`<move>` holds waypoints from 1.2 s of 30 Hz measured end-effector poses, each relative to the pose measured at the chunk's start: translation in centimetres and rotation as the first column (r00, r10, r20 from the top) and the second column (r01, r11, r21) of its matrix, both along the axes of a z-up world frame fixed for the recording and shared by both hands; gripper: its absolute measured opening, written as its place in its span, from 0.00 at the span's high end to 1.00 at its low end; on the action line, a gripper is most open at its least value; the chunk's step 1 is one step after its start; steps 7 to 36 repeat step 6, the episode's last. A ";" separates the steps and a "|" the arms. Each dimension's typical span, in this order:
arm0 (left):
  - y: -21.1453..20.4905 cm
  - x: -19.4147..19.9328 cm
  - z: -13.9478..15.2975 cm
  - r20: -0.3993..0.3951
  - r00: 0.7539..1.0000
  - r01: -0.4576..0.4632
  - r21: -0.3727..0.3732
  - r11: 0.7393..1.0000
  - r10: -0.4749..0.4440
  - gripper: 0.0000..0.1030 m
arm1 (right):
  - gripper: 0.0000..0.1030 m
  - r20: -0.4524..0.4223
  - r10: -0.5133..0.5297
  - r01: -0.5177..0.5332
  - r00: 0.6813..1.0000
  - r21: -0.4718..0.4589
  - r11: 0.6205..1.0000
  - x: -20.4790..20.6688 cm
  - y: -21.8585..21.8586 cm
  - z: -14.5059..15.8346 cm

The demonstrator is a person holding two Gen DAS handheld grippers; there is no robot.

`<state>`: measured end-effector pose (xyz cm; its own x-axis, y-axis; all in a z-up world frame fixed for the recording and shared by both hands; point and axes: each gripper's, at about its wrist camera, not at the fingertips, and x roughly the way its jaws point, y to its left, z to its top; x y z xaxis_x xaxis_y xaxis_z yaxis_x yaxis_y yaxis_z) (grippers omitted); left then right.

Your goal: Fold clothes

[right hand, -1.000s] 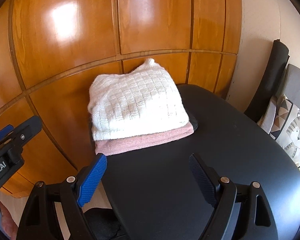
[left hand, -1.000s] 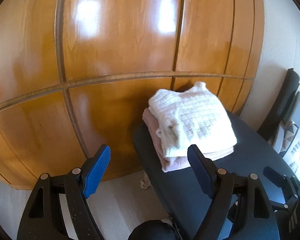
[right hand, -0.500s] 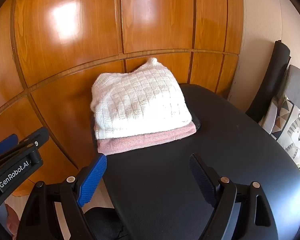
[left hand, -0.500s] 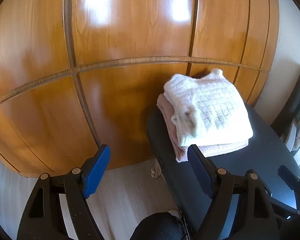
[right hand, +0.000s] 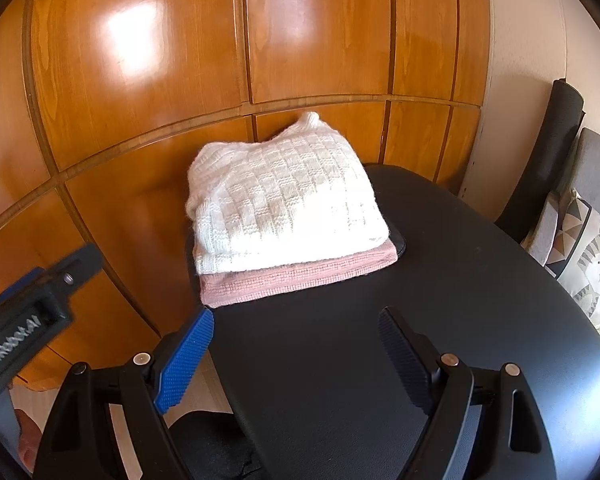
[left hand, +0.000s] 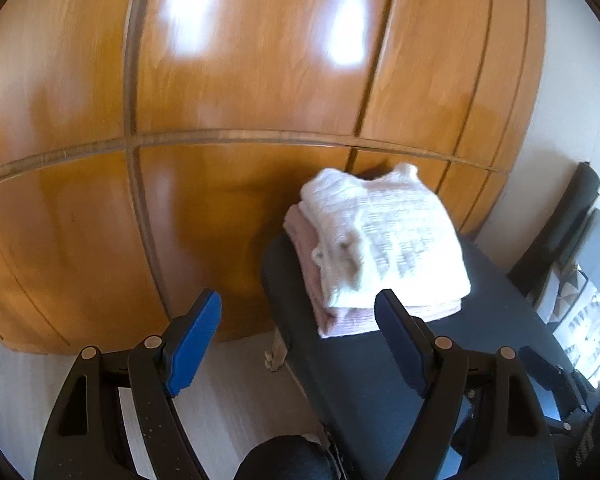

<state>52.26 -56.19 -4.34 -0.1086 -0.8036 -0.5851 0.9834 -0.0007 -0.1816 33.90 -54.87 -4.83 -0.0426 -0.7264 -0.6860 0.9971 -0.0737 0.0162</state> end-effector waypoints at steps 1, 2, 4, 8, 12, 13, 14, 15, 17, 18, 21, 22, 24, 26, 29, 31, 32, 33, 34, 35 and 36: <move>0.0 -0.2 0.1 0.002 1.000 0.007 -0.001 1.000 -0.007 0.21 | 0.16 0.005 0.000 0.000 1.000 0.000 1.000 0.0 0.0 0.0; 0.0 -0.3 0.1 0.005 1.000 0.014 -0.002 1.000 -0.014 0.21 | 0.16 0.009 0.000 0.000 1.000 0.000 1.000 -0.1 0.0 0.0; -0.1 -0.4 0.0 0.004 1.000 0.015 0.008 1.000 -0.015 0.21 | 0.16 0.014 -0.001 0.001 1.000 0.002 1.000 -0.1 0.0 -0.1; -0.3 -0.5 -0.1 0.005 1.000 0.014 0.018 1.000 -0.014 0.21 | 0.16 0.017 -0.001 0.001 1.000 0.005 1.000 -0.2 0.1 -0.1; -0.3 -0.5 -0.1 0.005 1.000 0.014 0.018 1.000 -0.014 0.21 | 0.16 0.017 -0.001 0.001 1.000 0.005 1.000 -0.2 0.1 -0.1; -0.3 -0.5 -0.1 0.005 1.000 0.014 0.018 1.000 -0.014 0.21 | 0.16 0.017 -0.001 0.001 1.000 0.005 1.000 -0.2 0.1 -0.1; -0.3 -0.5 -0.1 0.005 1.000 0.014 0.018 1.000 -0.014 0.21 | 0.16 0.017 -0.001 0.001 1.000 0.005 1.000 -0.2 0.1 -0.1; -0.3 -0.5 -0.1 0.005 1.000 0.014 0.018 1.000 -0.014 0.21 | 0.16 0.017 -0.001 0.001 1.000 0.005 1.000 -0.2 0.1 -0.1; -0.3 -0.5 -0.1 0.005 1.000 0.014 0.018 1.000 -0.014 0.21 | 0.16 0.017 -0.001 0.001 1.000 0.005 1.000 -0.2 0.1 -0.1; -0.3 -0.5 -0.1 0.005 1.000 0.014 0.018 1.000 -0.014 0.21 | 0.16 0.017 -0.001 0.001 1.000 0.005 1.000 -0.2 0.1 -0.1; -0.3 -0.5 -0.1 0.005 1.000 0.014 0.018 1.000 -0.014 0.21 | 0.16 0.017 -0.001 0.001 1.000 0.005 1.000 -0.2 0.1 -0.1; -0.3 -0.5 -0.1 0.005 1.000 0.014 0.018 1.000 -0.014 0.21 | 0.16 0.017 -0.001 0.001 1.000 0.005 1.000 -0.2 0.1 -0.1; -0.3 -0.5 -0.1 0.005 1.000 0.014 0.018 1.000 -0.014 0.21 | 0.16 0.017 -0.001 0.001 1.000 0.005 1.000 -0.2 0.1 -0.1; -0.3 -0.5 -0.1 0.005 1.000 0.014 0.018 1.000 -0.014 0.21 | 0.16 0.017 -0.001 0.001 1.000 0.005 1.000 -0.2 0.1 -0.1; -0.3 -0.5 -0.1 0.005 1.000 0.014 0.018 1.000 -0.014 0.21 | 0.16 0.017 -0.001 0.001 1.000 0.005 1.000 -0.2 0.1 -0.1; -0.3 -0.5 -0.1 0.005 1.000 0.014 0.018 1.000 -0.014 0.21 | 0.16 0.017 -0.001 0.001 1.000 0.005 1.000 -0.2 0.1 -0.1; -0.3 -0.5 -0.1 0.005 1.000 0.014 0.018 1.000 -0.014 0.21 | 0.16 0.017 -0.001 0.001 1.000 0.005 1.000 -0.2 0.1 -0.1; -0.3 -0.5 -0.1 0.005 1.000 0.014 0.018 1.000 -0.014 0.21 | 0.16 0.017 -0.001 0.001 1.000 0.005 1.000 -0.2 0.1 -0.1; -0.3 -0.5 -0.1 0.005 1.000 0.014 0.018 1.000 -0.014 0.21 | 0.16 0.017 -0.001 0.001 1.000 0.005 1.000 -0.2 0.1 -0.1; -0.3 -0.5 -0.1 0.005 1.000 0.014 0.018 1.000 -0.014 0.21 | 0.16 0.017 -0.001 0.001 1.000 0.005 1.000 -0.2 0.1 -0.1; -0.3 -0.5 -0.1 0.005 1.000 0.014 0.018 1.000 -0.014 0.21 | 0.16 0.017 -0.001 0.001 1.000 0.005 1.000 -0.2 0.1 -0.1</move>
